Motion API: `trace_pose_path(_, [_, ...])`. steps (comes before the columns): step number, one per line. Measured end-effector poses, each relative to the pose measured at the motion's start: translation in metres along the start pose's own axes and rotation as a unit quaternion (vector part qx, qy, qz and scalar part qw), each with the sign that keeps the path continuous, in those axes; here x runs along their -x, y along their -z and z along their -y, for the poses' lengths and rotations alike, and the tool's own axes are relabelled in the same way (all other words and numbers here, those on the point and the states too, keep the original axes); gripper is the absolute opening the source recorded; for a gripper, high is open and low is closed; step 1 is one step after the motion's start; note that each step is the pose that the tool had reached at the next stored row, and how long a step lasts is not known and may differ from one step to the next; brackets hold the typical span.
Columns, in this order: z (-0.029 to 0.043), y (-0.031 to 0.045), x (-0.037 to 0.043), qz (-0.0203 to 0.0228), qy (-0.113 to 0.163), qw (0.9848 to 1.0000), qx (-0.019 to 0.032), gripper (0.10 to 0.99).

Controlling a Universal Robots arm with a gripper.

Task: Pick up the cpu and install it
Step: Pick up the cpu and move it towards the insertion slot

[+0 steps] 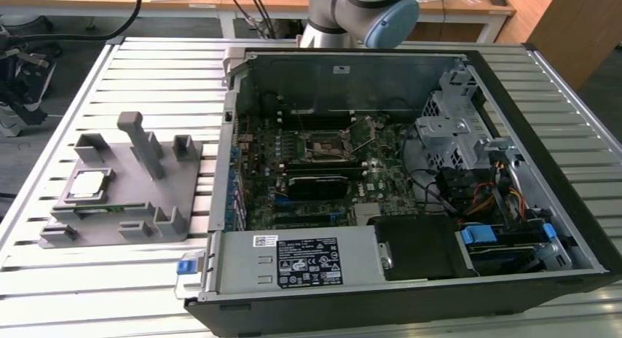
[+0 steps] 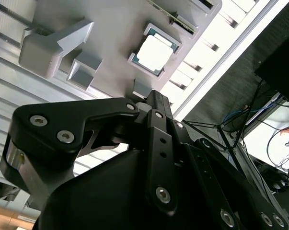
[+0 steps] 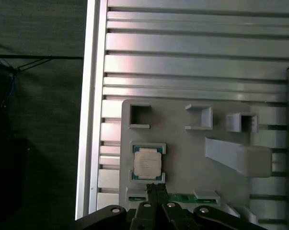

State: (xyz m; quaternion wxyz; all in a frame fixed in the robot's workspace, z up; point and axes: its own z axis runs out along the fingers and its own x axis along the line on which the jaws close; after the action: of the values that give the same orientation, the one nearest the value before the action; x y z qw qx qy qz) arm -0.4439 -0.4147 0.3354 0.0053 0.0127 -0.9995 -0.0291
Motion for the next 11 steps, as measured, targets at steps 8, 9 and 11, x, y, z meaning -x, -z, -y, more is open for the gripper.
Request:
trace_pose_path(8, [0.0016,-0.0080,0.0001,-0.0010,0.006,1.0000,0.0000,0.231])
trace_pose_path(9, [0.0017,-0.0088,0.0001,-0.0010,0.006,1.0000,0.0000,0.231])
trace_pose_path(11, [0.0020,-0.0105,0.0001,-0.0011,0.007,1.0000,0.0000,0.290])
